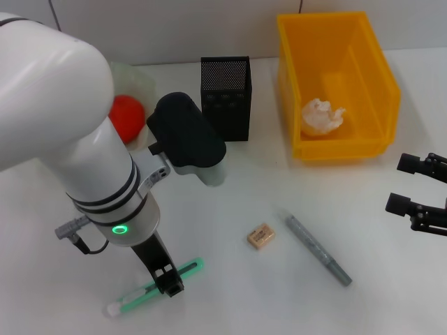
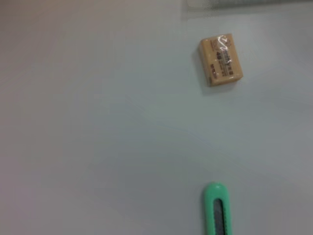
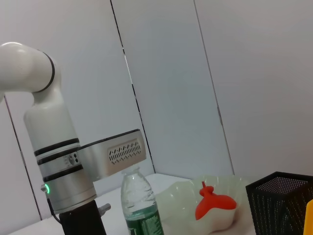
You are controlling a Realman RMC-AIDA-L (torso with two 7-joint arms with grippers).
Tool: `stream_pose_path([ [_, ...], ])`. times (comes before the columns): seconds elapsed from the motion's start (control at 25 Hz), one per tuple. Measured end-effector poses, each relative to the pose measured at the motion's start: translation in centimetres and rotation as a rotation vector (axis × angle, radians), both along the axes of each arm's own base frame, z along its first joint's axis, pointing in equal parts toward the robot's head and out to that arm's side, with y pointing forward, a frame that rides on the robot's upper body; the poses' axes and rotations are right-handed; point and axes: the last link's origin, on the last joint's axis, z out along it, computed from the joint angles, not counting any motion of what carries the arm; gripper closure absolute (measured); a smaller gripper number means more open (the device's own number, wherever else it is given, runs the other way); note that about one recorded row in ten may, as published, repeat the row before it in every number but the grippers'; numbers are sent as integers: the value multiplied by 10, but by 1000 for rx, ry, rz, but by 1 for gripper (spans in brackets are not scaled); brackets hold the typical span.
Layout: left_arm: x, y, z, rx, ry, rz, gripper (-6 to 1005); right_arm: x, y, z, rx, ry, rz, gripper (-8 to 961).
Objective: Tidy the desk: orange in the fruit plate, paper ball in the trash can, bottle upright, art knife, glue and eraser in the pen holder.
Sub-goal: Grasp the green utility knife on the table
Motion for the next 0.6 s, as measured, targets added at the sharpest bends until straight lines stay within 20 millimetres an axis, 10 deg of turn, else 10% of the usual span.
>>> stream_pose_path([
  [0.6,-5,0,-3,4,4,7,583,0,0,0,0,0,0,164],
])
